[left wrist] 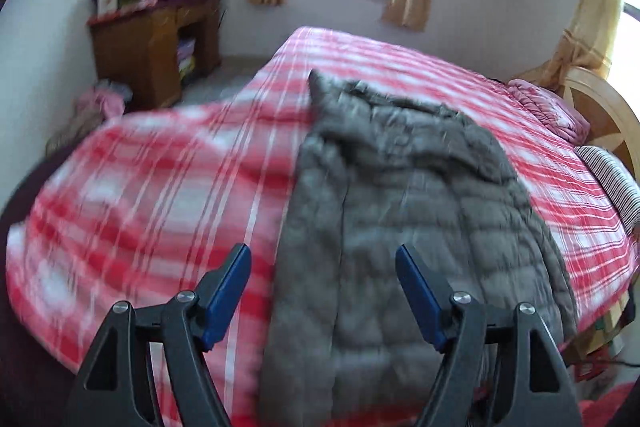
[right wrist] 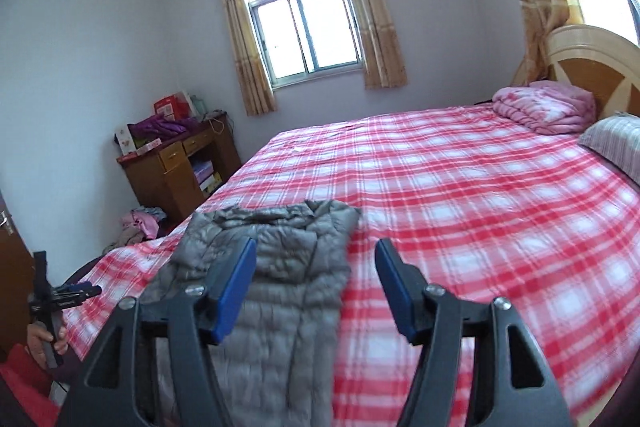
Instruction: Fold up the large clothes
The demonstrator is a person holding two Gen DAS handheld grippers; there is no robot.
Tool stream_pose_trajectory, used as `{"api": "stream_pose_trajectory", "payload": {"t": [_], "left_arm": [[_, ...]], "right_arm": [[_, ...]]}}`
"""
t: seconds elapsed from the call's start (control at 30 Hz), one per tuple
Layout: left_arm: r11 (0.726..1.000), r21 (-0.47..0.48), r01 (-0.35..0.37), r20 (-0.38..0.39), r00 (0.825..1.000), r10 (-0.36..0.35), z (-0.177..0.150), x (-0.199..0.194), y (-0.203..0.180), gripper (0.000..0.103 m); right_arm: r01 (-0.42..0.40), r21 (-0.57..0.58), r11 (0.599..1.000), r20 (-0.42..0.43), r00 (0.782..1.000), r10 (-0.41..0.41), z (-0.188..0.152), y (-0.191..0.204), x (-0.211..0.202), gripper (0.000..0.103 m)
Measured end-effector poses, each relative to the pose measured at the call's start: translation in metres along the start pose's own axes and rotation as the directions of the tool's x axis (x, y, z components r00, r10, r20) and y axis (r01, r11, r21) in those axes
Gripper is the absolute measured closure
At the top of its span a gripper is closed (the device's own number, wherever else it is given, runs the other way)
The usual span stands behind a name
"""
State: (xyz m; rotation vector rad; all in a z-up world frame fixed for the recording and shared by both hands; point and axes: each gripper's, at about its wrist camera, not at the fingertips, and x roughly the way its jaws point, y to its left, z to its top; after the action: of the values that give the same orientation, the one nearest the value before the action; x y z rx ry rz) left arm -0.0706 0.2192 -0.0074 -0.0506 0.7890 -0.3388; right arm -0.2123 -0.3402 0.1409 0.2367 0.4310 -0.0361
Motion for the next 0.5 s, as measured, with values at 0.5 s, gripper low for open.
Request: {"api": "stream_pose_trajectory", "payload": {"t": [0.5], "left_arm": [[0.994, -0.016, -0.109, -0.132, 0.986, 0.106, -0.085, 0.038, 0.017, 0.028]], "right_arm": [[0.016, -0.013, 1.0, -0.348, 0.937, -0.02, -0.144, -0.003, 0.066, 0.028]]}}
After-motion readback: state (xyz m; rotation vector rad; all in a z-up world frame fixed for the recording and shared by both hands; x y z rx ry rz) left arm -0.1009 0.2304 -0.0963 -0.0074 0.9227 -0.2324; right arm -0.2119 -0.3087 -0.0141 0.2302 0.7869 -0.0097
